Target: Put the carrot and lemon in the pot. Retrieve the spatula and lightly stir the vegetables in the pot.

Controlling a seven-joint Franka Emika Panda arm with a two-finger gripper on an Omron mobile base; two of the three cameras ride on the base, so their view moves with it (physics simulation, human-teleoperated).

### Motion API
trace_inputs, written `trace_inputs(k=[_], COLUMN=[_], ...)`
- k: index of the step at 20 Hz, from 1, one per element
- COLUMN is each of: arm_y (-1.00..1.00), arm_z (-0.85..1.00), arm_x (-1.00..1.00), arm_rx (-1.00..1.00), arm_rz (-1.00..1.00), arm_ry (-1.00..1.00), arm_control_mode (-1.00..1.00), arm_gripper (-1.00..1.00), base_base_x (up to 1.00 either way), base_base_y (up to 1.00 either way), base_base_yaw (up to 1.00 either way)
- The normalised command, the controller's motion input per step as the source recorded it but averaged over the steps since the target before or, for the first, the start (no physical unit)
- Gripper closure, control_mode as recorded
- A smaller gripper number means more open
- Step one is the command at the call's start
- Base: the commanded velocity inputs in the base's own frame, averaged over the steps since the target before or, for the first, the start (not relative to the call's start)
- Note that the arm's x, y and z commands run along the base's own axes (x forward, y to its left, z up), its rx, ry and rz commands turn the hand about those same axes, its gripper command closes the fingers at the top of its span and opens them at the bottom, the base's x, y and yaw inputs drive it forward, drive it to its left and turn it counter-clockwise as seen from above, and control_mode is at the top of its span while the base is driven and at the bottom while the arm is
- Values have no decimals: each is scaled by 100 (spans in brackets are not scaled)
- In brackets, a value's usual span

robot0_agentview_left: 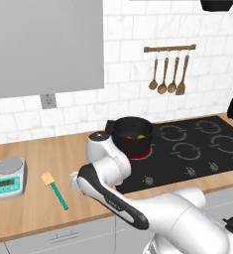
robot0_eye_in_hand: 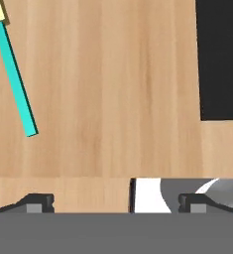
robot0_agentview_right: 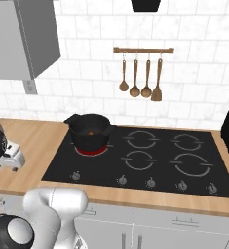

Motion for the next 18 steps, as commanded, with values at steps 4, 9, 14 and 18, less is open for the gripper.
trace_inputs(k=[4, 9, 14, 18], arm_y=[91, 77, 67, 12], arm_z=[-13, -3, -7, -13], arm_x=[32, 47, 27, 2], arm_rx=[0, -4, -7, -12], arm_rz=[0, 0, 0, 0], arm_ry=[14, 24, 12, 1], arm_control_mode=[-100, -100, -100, -100], arm_gripper=[-100, -100, -100, -100], base_base_x=[0, 0, 0, 0], base_base_y=[0, 0, 0, 0], base_base_yaw=[0, 0, 0, 0])
